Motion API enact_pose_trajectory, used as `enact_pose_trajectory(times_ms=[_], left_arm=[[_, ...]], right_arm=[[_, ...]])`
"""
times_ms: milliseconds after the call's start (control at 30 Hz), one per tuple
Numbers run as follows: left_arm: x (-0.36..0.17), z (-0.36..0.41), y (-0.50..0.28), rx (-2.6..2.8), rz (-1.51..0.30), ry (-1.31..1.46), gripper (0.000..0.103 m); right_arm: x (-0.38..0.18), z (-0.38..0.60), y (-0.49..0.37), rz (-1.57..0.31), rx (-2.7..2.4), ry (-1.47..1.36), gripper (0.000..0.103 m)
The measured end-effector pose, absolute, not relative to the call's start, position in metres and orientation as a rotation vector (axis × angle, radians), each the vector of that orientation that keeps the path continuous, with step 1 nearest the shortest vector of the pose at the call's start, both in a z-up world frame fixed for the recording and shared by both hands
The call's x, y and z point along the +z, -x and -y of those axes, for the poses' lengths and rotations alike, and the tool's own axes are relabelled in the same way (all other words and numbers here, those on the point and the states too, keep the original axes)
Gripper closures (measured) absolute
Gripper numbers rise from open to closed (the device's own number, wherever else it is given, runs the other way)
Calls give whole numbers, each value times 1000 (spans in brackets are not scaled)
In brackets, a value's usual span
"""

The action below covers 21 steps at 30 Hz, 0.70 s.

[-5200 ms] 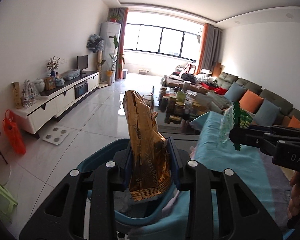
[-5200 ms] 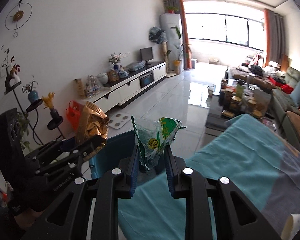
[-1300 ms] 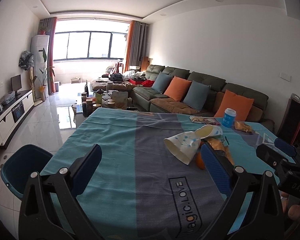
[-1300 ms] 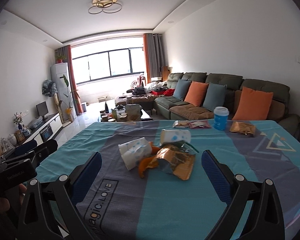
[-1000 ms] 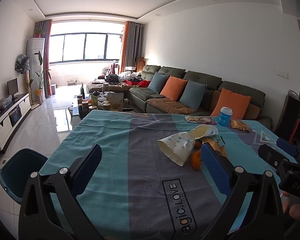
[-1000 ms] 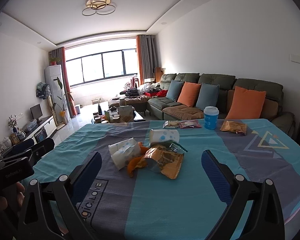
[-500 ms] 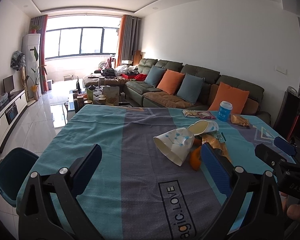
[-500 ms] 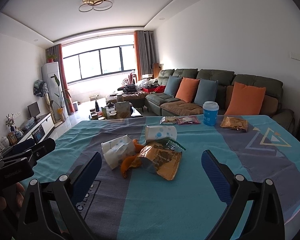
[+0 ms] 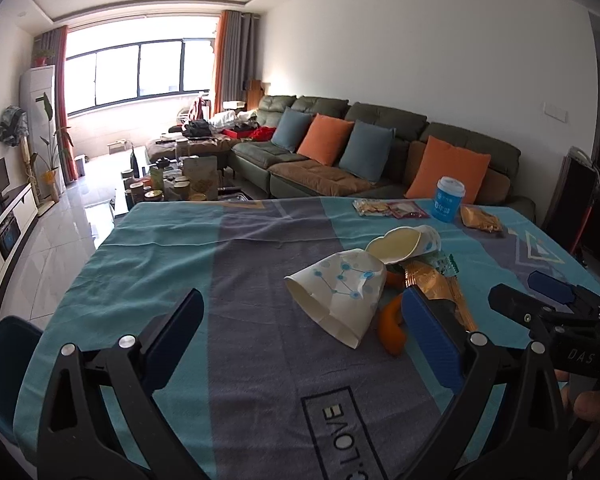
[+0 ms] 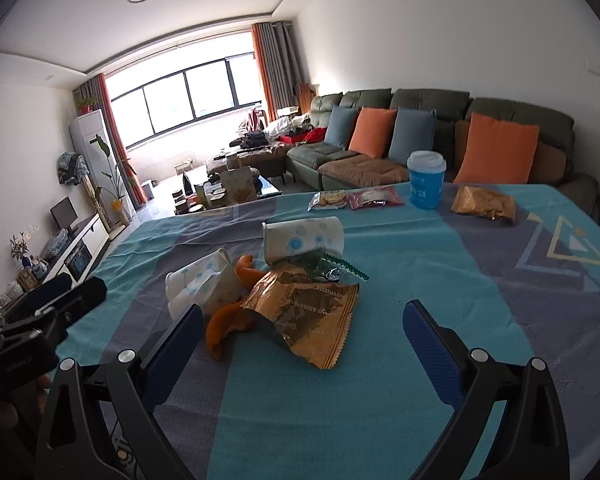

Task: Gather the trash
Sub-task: 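Grasp the white paper cup with left tool while right tool grasps gold wrapper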

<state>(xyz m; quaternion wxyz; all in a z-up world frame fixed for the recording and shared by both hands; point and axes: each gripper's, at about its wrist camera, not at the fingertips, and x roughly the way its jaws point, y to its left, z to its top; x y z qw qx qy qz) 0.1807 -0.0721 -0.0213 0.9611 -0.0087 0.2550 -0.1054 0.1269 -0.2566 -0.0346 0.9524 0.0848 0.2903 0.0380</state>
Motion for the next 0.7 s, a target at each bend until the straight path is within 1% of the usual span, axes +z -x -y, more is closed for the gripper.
enact_pose_trajectory(times_ms=[300,700], left_arm=[[-39,94,-242,-274,-602,-54,5],[-58,117,-289,-375,-674,-161,5]], right_arm=[[-49,268,-173,-691,116,-290,7],[-68,273,-202,-778,108,-354,7]])
